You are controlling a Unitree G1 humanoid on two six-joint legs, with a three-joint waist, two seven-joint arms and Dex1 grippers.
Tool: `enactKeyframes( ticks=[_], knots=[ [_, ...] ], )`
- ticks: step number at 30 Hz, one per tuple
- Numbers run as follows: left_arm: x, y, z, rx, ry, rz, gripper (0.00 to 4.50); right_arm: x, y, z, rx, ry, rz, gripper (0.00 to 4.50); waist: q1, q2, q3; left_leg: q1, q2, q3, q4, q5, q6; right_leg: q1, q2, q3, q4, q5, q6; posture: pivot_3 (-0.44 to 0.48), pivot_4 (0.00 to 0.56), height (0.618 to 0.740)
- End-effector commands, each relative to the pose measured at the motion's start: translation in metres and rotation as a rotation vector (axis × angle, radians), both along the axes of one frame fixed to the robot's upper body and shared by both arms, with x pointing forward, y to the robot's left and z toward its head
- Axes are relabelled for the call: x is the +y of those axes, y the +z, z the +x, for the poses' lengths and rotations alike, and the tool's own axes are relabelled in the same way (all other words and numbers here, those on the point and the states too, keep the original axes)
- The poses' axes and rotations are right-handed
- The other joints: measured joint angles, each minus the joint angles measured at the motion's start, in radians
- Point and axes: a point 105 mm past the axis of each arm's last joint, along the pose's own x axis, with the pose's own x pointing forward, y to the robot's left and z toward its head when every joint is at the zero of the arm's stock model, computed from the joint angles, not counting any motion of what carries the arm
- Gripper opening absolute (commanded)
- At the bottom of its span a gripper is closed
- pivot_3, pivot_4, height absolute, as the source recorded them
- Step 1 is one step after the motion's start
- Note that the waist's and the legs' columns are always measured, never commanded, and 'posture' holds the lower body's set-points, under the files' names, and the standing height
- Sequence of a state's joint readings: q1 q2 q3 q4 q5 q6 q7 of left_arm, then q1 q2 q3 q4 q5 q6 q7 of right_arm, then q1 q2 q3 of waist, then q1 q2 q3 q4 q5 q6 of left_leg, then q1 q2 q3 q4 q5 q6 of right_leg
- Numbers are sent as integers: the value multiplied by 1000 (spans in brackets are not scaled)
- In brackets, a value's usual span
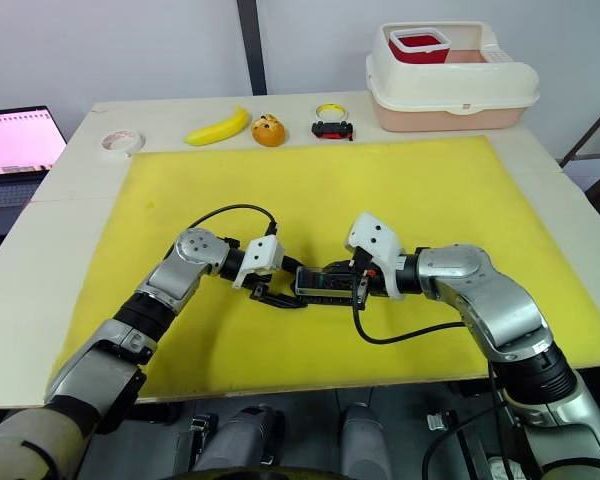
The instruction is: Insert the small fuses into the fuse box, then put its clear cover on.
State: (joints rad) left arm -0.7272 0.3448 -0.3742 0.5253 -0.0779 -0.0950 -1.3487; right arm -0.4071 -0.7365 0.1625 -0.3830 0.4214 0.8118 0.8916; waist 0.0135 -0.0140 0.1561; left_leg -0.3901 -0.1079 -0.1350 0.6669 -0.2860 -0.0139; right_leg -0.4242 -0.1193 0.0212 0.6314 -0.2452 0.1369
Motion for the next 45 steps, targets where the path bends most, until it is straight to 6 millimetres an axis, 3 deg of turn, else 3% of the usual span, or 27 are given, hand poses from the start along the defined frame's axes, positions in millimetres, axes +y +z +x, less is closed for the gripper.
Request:
enactKeyframes(
  ticks=[1, 8, 9, 11, 18, 19, 22, 24, 27, 31, 34, 38, 42, 45],
  knots=[
    [-1, 6, 0, -2, 16, -20, 2542, -11, -7, 0, 37, -49, 14, 25, 0, 0, 0, 0, 0, 0, 0, 0, 0, 0, 0, 0, 0, 0, 0, 0, 150, 740],
    [1, 2, -4, 37, 90, -27, 2542, -41, 42, -18, -95, -6, 14, 25, -1, 0, 0, -1, 0, 0, 0, 0, 0, -1, 0, 0, 0, 0, 0, 0, 150, 740],
    [1, 2, -4, 42, 101, -29, 2542, -46, 46, -21, -99, -3, 2, 265, 0, 0, 0, -1, 0, 0, -1, 0, 0, -1, 0, 0, 0, 0, 0, 0, 150, 740],
    [1, 0, -7, 45, 116, -32, 2542, -60, 52, -34, -81, 30, -39, 850, 1, 0, 0, -1, 0, 0, -1, 0, 1, -1, 0, 0, 0, 0, 0, 0, 150, 740],
    [3, -5, -8, 34, 147, -18, 2542, -80, 66, -53, -59, 52, -92, 4257, 0, 0, 1, 0, 1, 1, -1, -3, 6, -1, 0, 0, -1, 0, 0, 0, 150, 740],
    [3, -6, -8, 28, 143, -14, 2542, -81, 65, -54, -57, 53, -95, 4477, 0, 0, 1, 0, 1, 1, -1, -3, 6, -1, 0, 0, -1, 0, 0, 0, 150, 740],
    [4, -6, -7, 26, 145, -11, 2542, -82, 65, -55, -60, 54, -103, 4477, 1, 0, 1, 0, 1, 1, -1, -3, 5, -1, 0, 0, -1, 0, 0, 0, 150, 740],
    [9, -2, -5, 27, 148, -10, 3557, -82, 66, -55, -69, 47, -102, 4500, 0, 0, 1, 0, 1, 1, -1, -3, 5, -1, 0, 0, -1, 0, 0, 0, 150, 740],
    [24, 7, -7, 23, 135, 1, 4468, -83, 67, -56, -75, 45, -105, 4500, -2, 0, 1, 0, 1, 1, -1, -3, 5, -1, 0, 0, -1, 0, 0, 0, 150, 740],
    [66, 34, -18, 42, 119, 12, 4468, -88, 73, -62, -71, 48, -117, 4500, -8, 2, 2, -1, 2, 2, -2, -3, 4, -3, 0, 1, 0, 0, 0, 0, 150, 740],
    [116, 78, -38, 33, 121, 46, 4468, -100, 82, -70, -42, 36, -126, 4500, -10, 2, 4, -1, 2, 2, -3, -2, 3, -4, 0, 1, 0, 0, 0, 0, 150, 740],
    [155, 126, -57, 65, 214, 59, 4468, -113, 96, -80, -10, 9, -122, 4500, 3, 4, 5, -2, 1, 2, -2, -4, 6, -2, 0, 0, -1, 0, 0, 0, 150, 740],
    [176, 136, -75, 108, 264, 119, 4468, -118, 103, -84, -17, -9, -121, 4500, -3, 5, 5, 0, 1, 2, -1, -5, 8, 0, 0, 0, -2, 0, 0, 0, 150, 740],
    [178, 139, -79, 105, 260, 103, 4468, -118, 105, -83, -26, -17, -113, 4500, -4, 8, 7, 0, 2, 2, -2, -5, 8, -1, 0, 0, -1, 0, 0, 0, 150, 740]
  ],
)
